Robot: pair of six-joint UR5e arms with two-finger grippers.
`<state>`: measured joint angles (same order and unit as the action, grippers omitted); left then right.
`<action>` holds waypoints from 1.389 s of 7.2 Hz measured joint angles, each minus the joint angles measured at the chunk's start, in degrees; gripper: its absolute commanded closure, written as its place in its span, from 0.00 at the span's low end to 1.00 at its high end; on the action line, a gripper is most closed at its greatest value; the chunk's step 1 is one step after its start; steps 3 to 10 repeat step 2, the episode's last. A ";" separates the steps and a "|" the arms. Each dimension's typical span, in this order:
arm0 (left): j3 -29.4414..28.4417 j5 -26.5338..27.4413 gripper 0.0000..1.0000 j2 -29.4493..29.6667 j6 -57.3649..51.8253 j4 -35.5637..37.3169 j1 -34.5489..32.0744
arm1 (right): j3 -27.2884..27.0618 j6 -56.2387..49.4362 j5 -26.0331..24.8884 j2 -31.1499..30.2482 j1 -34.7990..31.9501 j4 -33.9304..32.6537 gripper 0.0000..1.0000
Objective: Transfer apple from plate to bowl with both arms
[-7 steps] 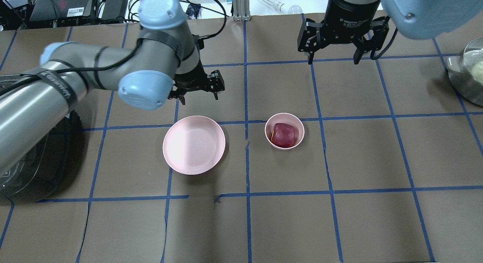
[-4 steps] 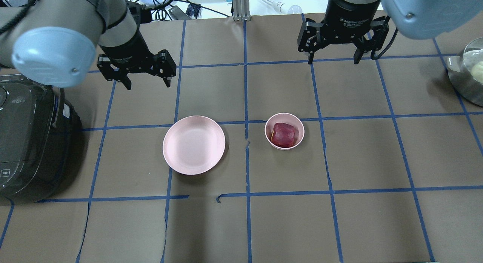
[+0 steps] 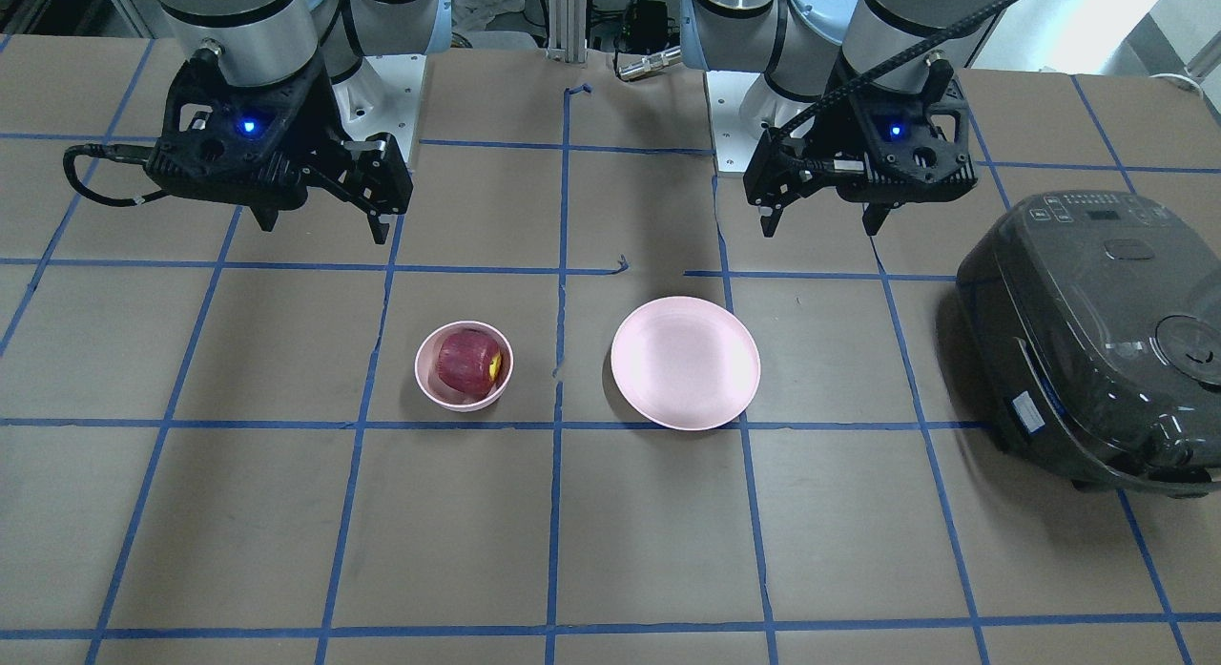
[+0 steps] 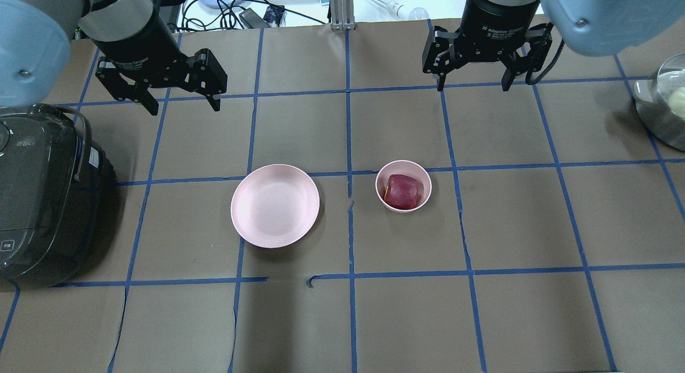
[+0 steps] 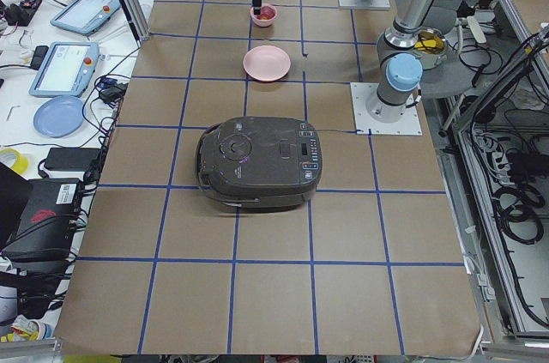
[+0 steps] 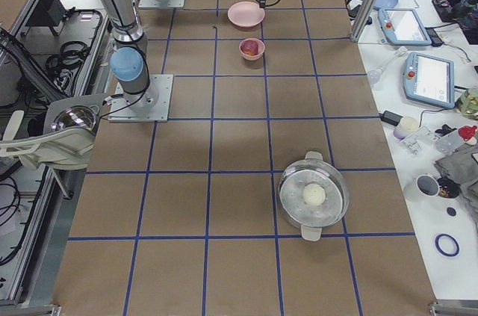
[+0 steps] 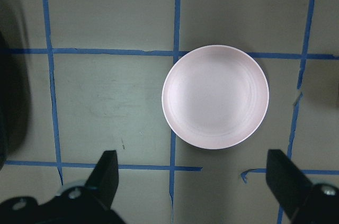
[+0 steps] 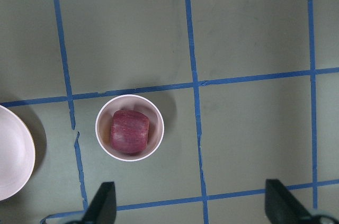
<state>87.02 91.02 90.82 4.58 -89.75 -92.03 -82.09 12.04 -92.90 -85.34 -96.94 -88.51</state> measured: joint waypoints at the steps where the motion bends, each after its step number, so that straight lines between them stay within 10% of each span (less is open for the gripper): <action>1: -0.12 -0.16 0.00 0.00 0.00 0.20 0.09 | 0.00 0.00 0.00 0.00 0.00 0.00 0.00; 10: -0.15 -0.23 0.00 0.00 -0.01 0.35 0.06 | 0.00 0.00 0.00 0.00 0.00 0.00 0.00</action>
